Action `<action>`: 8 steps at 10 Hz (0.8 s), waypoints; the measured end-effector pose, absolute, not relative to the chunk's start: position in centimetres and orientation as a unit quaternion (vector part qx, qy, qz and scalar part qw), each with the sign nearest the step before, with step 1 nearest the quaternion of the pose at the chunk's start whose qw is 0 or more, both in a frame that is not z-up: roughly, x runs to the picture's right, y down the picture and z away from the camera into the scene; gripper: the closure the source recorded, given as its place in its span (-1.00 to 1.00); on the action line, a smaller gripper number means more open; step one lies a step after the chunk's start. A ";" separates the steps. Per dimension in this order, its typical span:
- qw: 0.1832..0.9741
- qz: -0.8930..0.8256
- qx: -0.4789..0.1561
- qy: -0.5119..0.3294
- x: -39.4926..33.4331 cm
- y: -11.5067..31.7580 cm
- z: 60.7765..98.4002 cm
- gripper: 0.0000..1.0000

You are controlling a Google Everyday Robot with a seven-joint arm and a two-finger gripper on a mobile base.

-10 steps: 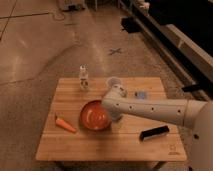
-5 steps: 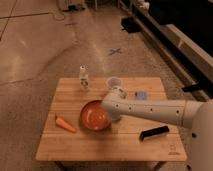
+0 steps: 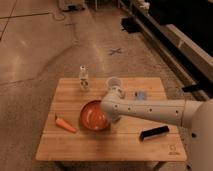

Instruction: Pick up the ceramic bowl

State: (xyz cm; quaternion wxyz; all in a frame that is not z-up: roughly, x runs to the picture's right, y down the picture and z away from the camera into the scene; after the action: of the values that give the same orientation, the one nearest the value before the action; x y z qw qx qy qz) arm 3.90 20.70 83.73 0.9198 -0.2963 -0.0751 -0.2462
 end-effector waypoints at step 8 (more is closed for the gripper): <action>0.919 -0.258 -0.288 -0.076 3.0 20.4 83.2 0.36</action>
State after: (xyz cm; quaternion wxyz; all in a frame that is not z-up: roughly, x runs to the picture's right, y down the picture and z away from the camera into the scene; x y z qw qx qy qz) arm 3.02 20.38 83.19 0.9191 -0.2879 -0.0762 -0.2582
